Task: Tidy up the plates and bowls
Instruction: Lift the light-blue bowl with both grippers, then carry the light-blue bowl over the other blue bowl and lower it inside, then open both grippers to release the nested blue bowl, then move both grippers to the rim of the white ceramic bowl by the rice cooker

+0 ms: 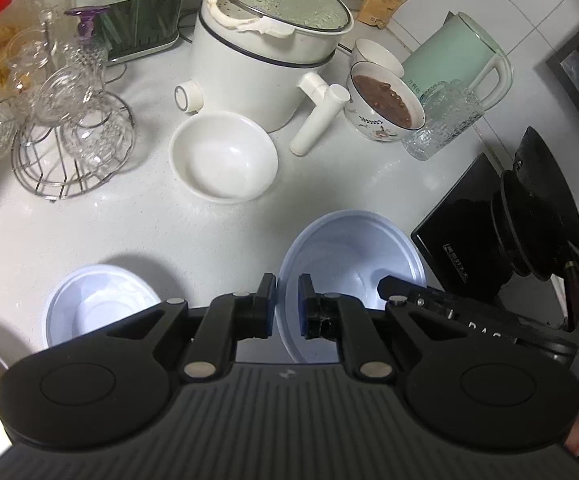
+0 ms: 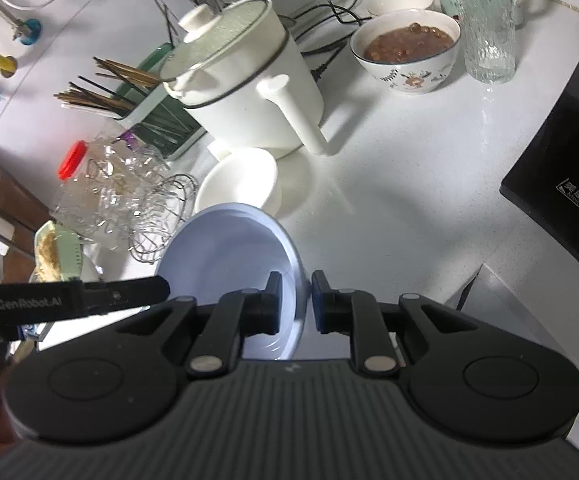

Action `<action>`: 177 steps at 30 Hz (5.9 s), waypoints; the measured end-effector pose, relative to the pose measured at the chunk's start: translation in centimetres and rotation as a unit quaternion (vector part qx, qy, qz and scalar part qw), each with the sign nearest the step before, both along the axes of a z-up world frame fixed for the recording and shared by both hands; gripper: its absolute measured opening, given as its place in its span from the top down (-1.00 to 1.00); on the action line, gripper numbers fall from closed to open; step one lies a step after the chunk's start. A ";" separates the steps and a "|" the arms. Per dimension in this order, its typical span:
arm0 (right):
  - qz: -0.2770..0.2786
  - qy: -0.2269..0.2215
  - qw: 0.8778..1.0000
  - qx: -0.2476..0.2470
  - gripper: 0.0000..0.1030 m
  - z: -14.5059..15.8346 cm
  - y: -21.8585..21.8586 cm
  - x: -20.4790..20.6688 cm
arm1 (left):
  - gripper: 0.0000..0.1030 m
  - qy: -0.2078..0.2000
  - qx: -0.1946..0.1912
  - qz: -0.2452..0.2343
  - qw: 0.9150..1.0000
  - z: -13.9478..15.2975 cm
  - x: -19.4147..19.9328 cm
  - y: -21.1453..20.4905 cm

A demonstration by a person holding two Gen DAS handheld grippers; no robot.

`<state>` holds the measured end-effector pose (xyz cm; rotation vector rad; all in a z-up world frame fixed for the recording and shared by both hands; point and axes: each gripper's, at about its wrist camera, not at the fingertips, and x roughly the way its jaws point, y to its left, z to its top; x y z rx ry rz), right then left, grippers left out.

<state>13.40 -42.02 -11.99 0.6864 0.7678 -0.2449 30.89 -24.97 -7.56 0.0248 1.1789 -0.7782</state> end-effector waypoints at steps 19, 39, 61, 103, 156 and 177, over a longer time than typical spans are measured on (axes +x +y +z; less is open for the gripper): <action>0.095 -0.014 0.995 -0.017 0.64 0.4 4.2 2.0 | 0.75 -0.015 -0.029 0.095 0.995 0.0 -1.4 7.8; 0.217 0.016 0.975 -0.042 0.64 0.6 10.7 8.8 | 0.75 -0.015 -0.052 0.227 0.972 -2.2 0.2 16.7; 0.249 0.038 0.965 -0.079 0.60 -2.8 13.0 11.1 | 0.70 -0.019 -0.019 0.265 0.964 -6.5 -0.4 17.8; 0.228 0.028 0.972 -0.041 0.27 -4.1 11.1 11.7 | 0.44 0.006 0.003 0.267 0.964 -9.5 0.7 17.2; 0.007 0.044 0.999 0.011 0.66 -6.0 -1.4 15.9 | 0.47 0.016 -0.012 0.104 0.994 -9.8 14.7 -2.2; 0.013 0.010 1.000 0.017 0.74 -2.9 1.4 8.6 | 0.70 -0.007 -0.028 0.098 0.995 -5.5 7.1 2.9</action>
